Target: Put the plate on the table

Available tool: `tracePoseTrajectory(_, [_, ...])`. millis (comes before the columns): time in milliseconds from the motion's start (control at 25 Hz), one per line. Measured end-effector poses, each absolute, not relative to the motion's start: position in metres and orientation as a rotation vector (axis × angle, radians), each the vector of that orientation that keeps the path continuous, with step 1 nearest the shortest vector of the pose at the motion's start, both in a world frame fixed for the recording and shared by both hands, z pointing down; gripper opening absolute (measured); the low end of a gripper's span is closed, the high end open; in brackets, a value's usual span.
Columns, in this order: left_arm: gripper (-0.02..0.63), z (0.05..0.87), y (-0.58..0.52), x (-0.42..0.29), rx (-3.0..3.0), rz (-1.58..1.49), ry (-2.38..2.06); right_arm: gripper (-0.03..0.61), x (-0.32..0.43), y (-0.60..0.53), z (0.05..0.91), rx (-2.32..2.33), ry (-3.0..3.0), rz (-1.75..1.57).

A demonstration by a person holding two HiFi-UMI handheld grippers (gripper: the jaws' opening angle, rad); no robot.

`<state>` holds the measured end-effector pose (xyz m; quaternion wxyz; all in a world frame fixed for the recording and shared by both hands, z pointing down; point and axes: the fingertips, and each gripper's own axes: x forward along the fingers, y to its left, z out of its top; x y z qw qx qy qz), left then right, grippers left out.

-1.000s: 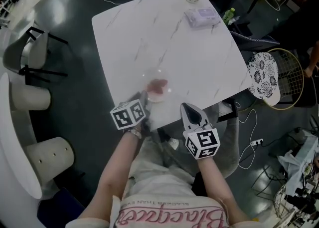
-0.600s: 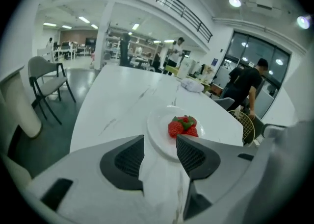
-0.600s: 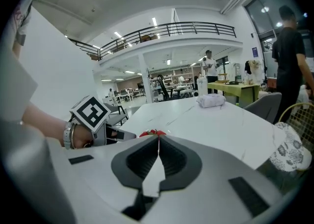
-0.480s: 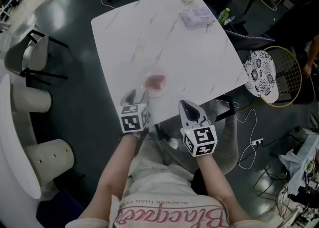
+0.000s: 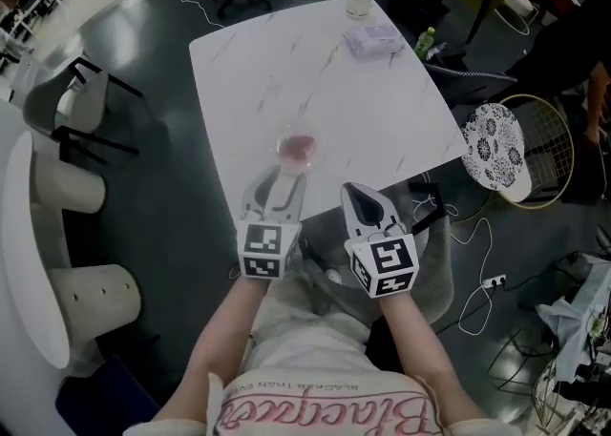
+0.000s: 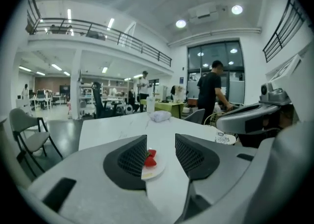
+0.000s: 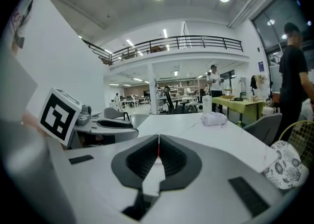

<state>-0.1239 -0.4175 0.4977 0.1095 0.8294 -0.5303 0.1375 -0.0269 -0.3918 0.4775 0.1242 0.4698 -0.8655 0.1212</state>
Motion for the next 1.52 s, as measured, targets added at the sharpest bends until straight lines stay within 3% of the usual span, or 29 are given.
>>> tracePoseTrajectory(160, [0.156,0.464,-0.388,-0.107,2.553,0.356,-1.561,0.005,-0.027,-0.371,0.45,1.36,-2.58,0.284])
tracePoseTrajectory(280, [0.03,0.438,-0.367,-0.098,2.621,0.324,-1.608,0.005,-0.028,-0.354,0.431,1.345,-2.617,0.227])
tracePoseTrajectory(360, [0.006,0.423,-0.352,-0.091,2.668,0.292,-1.606,0.005,-0.028,-0.343,0.42,1.341,-2.637,0.195])
tracePoseTrajectory(960, [0.005,0.338,-0.291,-0.094,2.853,0.096,-1.535,0.005,-0.056,-0.275,0.35,1.415,-2.681,0.049])
tracePoseTrajectory(1520, [0.005,0.321,-0.258,-0.129,2.874,0.089,-1.456,0.004,-0.096,-0.242,0.331,1.505,-2.641,0.015])
